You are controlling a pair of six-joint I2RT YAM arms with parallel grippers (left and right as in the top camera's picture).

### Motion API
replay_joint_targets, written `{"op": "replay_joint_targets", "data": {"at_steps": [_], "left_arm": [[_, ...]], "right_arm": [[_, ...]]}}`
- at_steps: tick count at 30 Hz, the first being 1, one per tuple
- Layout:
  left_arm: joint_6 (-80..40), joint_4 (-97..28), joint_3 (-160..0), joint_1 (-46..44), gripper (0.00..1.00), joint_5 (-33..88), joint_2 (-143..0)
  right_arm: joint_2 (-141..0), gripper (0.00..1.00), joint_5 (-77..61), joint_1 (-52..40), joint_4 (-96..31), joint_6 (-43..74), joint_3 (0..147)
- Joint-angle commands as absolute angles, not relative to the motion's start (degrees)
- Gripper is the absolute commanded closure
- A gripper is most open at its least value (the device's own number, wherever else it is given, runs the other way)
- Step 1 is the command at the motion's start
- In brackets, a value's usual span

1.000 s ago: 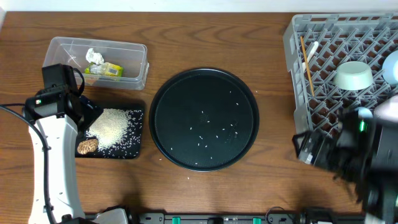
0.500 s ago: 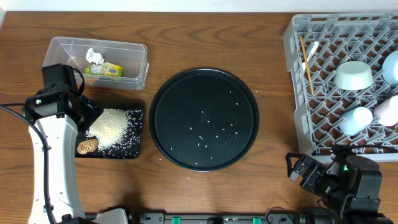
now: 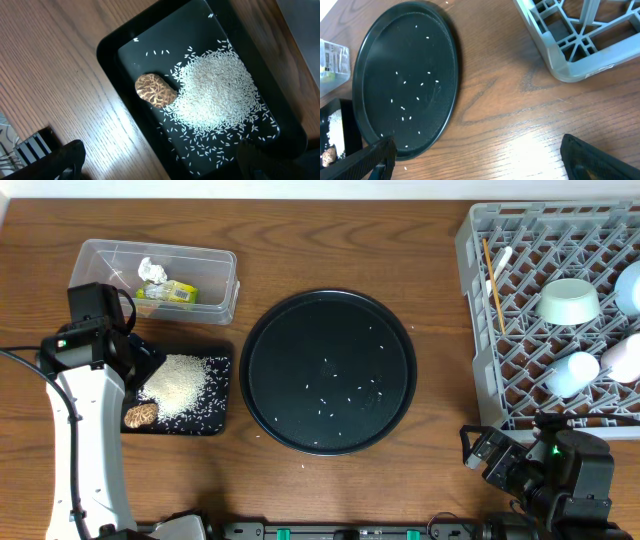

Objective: Sort waste into correct bins and load items into the dishwasher rack

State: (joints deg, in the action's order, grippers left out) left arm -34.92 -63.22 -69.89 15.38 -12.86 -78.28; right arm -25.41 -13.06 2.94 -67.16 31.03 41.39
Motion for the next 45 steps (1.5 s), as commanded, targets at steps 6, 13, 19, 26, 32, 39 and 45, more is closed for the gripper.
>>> {"op": "replay_joint_targets", "data": {"at_steps": [6,13,19,26,32,39,45], "left_arm": [[-35.8,-63.6,-70.4,15.6,0.02,-14.0,-78.2],[-35.8,-63.6,-70.4,15.6,0.02,-14.0,-78.2],[-35.8,-63.6,-70.4,15.6,0.02,-14.0,-78.2],[-35.8,-63.6,-70.4,15.6,0.02,-14.0,-78.2],[-35.8,-63.6,-70.4,15.6,0.02,-14.0,-78.2],[-35.8,-63.6,-70.4,15.6,0.02,-14.0,-78.2],[-35.8,-63.6,-70.4,15.6,0.02,-14.0,-78.2]], "right_arm": [[-20.0,0.01,-4.5,1.2,-66.0,31.1,39.8],[-8.3,0.01,-5.1,-1.9,-45.7,22.0,25.7],[-1.6,0.01,-5.2,-1.8,-25.6,20.4,12.4],[-0.3,0.01,-6.5,-1.8,-9.1,14.2,2.7],[-0.3,0.01,-6.5,-1.7,-7.0,2.2,1.8],[-0.3,0.01,-6.4,-1.4,-7.0,-3.5,1.8],[-0.3,0.01,-6.4,-1.5,1.0,2.0,0.2]]}}
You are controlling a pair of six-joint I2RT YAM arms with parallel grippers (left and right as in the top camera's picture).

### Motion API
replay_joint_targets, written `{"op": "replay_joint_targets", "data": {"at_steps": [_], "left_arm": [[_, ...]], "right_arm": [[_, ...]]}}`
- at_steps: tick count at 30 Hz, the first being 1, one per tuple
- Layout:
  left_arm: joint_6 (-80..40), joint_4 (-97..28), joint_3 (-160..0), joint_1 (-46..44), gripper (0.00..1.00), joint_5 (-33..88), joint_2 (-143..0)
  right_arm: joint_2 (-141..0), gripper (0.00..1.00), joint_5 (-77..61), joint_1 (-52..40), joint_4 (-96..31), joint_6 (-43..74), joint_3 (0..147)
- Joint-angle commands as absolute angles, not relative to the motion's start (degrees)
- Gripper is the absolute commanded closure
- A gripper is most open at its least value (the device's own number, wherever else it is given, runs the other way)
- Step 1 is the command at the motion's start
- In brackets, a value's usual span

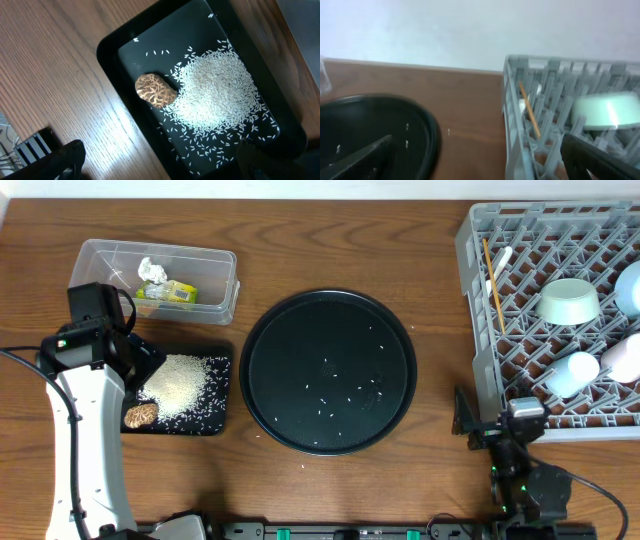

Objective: Sort waste into correct bins and load items into the dishwasher rack

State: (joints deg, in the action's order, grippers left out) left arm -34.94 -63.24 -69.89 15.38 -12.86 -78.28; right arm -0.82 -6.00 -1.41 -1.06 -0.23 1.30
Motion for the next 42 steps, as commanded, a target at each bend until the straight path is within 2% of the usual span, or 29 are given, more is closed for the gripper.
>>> {"op": "replay_joint_targets", "data": {"at_steps": [1,6,10,42], "left_arm": [[-35.8,-63.6,-70.4,15.6,0.02,-14.0,-78.2],[-35.8,-63.6,-70.4,15.6,0.02,-14.0,-78.2],[-35.8,-63.6,-70.4,15.6,0.02,-14.0,-78.2],[-35.8,-63.6,-70.3,15.6,0.02,-14.0,-78.2]], "right_arm": [[-0.3,0.01,-6.5,-1.5,1.9,2.2,0.3],[-0.3,0.01,-6.2,-1.5,2.1,2.9,0.3],[-0.3,0.01,-4.5,-1.4,-4.3,3.0,0.3],[-0.3,0.01,-4.5,-1.4,-3.9,2.9,0.3]]}}
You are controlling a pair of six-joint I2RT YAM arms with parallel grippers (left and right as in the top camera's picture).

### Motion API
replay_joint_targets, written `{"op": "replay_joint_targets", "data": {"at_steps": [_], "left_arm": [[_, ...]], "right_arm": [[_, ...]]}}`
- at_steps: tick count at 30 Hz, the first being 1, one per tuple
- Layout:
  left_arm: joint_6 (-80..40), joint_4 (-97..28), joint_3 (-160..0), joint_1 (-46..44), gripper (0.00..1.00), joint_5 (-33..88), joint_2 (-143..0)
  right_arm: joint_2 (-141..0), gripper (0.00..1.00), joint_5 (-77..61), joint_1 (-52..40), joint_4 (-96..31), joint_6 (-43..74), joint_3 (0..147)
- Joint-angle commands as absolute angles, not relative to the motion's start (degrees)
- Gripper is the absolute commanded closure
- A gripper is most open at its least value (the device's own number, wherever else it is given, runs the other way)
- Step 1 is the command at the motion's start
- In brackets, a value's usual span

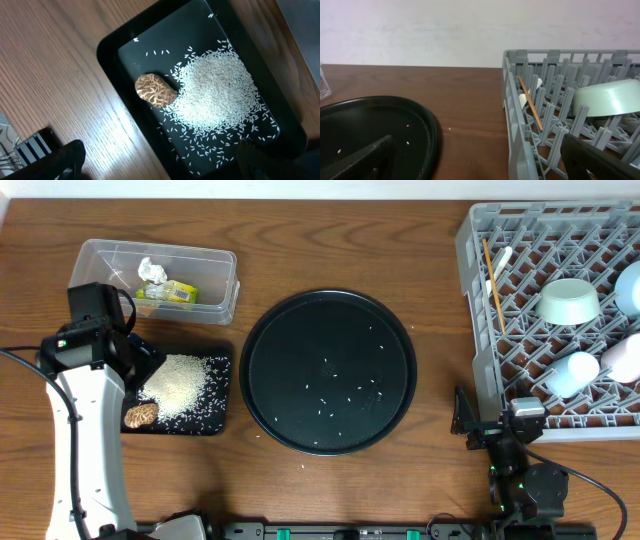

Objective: Sort waste into correct bins and load items into the dishwasher rack

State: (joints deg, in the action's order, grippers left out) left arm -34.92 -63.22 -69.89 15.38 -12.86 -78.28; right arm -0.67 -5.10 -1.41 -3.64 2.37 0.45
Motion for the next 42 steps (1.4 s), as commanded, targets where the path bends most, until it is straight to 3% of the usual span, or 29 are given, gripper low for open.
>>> {"op": "replay_joint_targets", "data": {"at_steps": [1,13,22,33,42], "left_arm": [[-35.8,-63.6,-70.3,15.6,0.02,-14.0,-78.1],[-35.8,-63.6,-70.3,15.0,0.02,-14.0,-57.4],[-35.8,-63.6,-70.3,7.2,0.02,-14.0,-38.1],[-36.2,-62.5,-70.3,6.5,0.02,-14.0,-31.9],[-45.2,-55.2,-65.7,0.6,0.02,-14.0,-23.5]], "right_arm": [[-0.3,0.01,-4.5,-1.4,-3.9,2.9,0.3],[-0.3,0.01,-4.5,-1.4,-3.9,3.0,0.3],[-0.3,0.01,-4.5,-1.4,-3.9,2.9,0.3],[-0.3,0.01,-4.5,-1.4,-3.9,2.9,0.3],[-0.3,0.01,-4.5,-1.4,-3.9,2.9,0.3]]}}
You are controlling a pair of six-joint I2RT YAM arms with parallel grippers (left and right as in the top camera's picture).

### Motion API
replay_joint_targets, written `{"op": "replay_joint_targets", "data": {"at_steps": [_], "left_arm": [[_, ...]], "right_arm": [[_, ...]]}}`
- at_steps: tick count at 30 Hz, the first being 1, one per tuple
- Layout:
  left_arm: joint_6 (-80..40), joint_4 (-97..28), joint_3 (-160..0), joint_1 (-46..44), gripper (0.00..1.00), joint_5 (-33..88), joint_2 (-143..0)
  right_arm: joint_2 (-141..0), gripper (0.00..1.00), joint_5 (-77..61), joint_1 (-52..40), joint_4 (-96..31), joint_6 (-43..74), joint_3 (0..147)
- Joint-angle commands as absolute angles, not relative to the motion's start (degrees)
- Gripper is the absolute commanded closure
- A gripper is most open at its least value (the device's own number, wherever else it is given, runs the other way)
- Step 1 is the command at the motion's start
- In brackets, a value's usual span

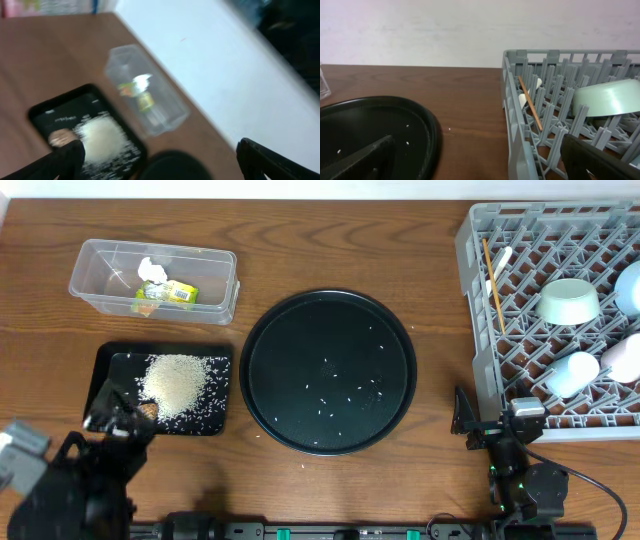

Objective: Sort waste into correct bins and load items into the dishwasher rack

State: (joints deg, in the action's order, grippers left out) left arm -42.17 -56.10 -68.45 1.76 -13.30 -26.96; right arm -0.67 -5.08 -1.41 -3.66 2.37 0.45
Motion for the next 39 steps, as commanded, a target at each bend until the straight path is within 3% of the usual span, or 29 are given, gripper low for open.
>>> {"op": "replay_joint_targets", "data": {"at_steps": [1,6,13,22,32,39], "left_arm": [[-45.2,-54.3,-64.2,0.4,0.02,-14.0,-22.1],[-45.1,-51.8,-53.6,0.3,0.02,-14.2,-13.8],[-45.1,-39.2,-38.5,0.3,0.02,-14.0,-4.6],[-44.1,-30.4,-26.5,0.3,0.02,-14.4,-0.1],[-25.3,-0.3,-14.3,0.3,0.02,-14.4,-0.1],[-22.2,13.2,-4.1,0.3,0.02,-14.4,-0.1]], "right_arm": [[-0.3,0.01,-4.5,-1.4,-3.9,3.0,0.3],[-0.3,0.01,-4.5,-1.4,-3.9,2.9,0.3],[-0.3,0.01,-4.5,-1.4,-3.9,2.9,0.3],[-0.3,0.01,-4.5,-1.4,-3.9,2.9,0.3],[-0.3,0.01,-4.5,-1.4,-3.9,2.9,0.3],[-0.3,0.01,-4.5,-1.4,-3.9,2.9,0.3]]}}
